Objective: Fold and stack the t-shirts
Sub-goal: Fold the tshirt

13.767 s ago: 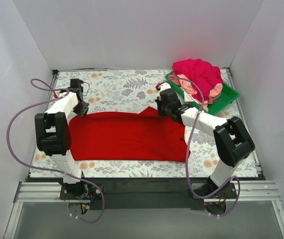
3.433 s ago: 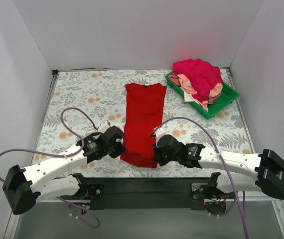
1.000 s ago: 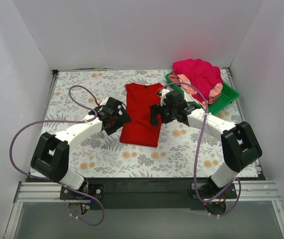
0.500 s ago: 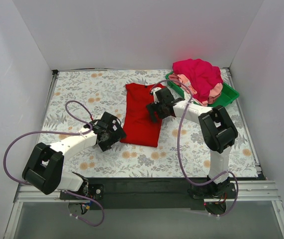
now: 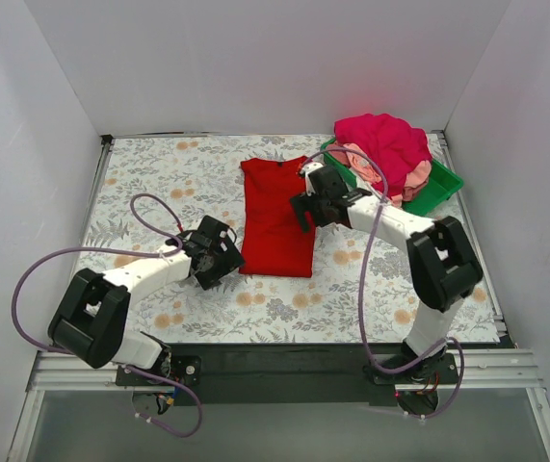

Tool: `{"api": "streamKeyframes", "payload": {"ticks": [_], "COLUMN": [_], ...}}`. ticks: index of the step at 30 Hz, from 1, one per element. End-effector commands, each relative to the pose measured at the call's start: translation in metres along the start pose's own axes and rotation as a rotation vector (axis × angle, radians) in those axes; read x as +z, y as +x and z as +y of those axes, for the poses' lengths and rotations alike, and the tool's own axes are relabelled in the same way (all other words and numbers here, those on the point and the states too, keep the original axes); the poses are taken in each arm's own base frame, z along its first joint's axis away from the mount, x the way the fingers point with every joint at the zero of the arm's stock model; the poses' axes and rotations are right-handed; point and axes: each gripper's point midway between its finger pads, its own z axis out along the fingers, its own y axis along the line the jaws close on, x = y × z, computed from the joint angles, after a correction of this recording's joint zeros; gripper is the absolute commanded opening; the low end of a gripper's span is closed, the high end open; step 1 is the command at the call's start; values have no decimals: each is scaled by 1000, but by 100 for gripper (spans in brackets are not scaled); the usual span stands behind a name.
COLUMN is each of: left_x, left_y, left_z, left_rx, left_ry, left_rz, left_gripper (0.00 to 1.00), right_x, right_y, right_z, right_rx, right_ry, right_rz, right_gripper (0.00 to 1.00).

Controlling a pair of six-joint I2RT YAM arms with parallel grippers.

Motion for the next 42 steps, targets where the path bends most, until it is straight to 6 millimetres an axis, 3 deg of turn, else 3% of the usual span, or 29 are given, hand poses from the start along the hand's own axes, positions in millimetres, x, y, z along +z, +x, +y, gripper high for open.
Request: {"api": "streamKeyframes", "payload": {"ticks": [1,3,4,6,7,14,22,24,28,35,38,42], "left_x": [0,7,11,15,18,38,32,31,28,13,1,-18], "left_y": [-4,-3,-3,-1,1,23,25,28,34,42,51,73], "left_z": [-19,-20,-20,-23,-25,-16,-2,1,4,16,23,46], "left_rx": [11,29,48,65,67,63,52,55,55,48,67,82], "left_ry": [76,72,57,60,68,56,35,31,39,52,57,15], "left_rz": [1,8,13,34,47,134,119,129,149,136,141,169], "left_gripper": [70,63,56,48,38,0,0,0,0,0,0,0], "right_x": [-42,-60,-59,-74,-73,-75,-62,-56,-53,-62,-77,-101], "right_y": [14,18,39,45,63,92,104,105,113,134,141,170], "right_z": [24,48,56,71,74,82,90,89,95,106,114,132], "right_rx": [124,198,235,256,267,328,349,353,348,322,302,296], "right_ry": [-132,-268,-309,-403,-420,-459,-488,-475,-484,-494,-520,-554], "right_rz": [-37,-80,-62,-80,-50,-13,6,20,49,77,67,108], "right_gripper": [98,98,96,94,93,78,56,44,36,1,1,1]}}
